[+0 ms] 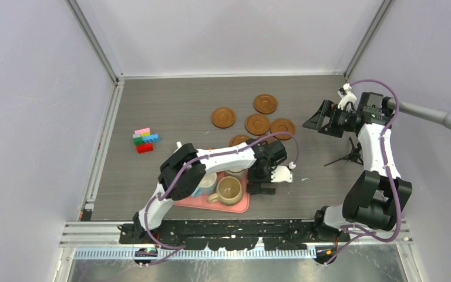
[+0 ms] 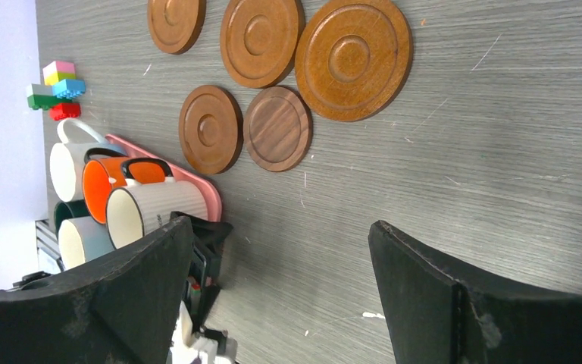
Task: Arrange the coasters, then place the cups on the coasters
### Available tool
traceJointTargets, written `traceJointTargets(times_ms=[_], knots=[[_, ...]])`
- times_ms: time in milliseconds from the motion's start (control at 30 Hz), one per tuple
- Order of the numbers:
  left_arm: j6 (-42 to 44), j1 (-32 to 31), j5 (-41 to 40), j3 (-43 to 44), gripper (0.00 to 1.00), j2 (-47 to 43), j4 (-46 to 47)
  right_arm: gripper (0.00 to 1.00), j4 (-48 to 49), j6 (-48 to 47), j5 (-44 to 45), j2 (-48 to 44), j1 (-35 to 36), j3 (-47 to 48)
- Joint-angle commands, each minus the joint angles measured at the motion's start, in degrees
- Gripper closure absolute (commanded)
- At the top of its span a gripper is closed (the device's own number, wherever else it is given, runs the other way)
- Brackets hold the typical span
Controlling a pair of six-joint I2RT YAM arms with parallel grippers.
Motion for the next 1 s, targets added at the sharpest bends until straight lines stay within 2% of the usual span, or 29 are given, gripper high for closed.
traceJointTargets(times_ms=[0,300,967], knots=[[3.17,3.81,-6.41,-5.75,0.01,-1.99,-11.88,0.10,1.16,0.22,-1.44,-0.27,-0.31,0.18],[3.09,7.42,-9.86,-9.72,0.01,-4.48,-10.35,0.10,1.16,0.23,-1.58,-0.38,-0.29,0.00],[5.88,16.95,-11.82,-21.70,0.01,-12.19,-8.97,0.10,1.12,0.18,-1.77,-0.45,-0.28,-0.19]])
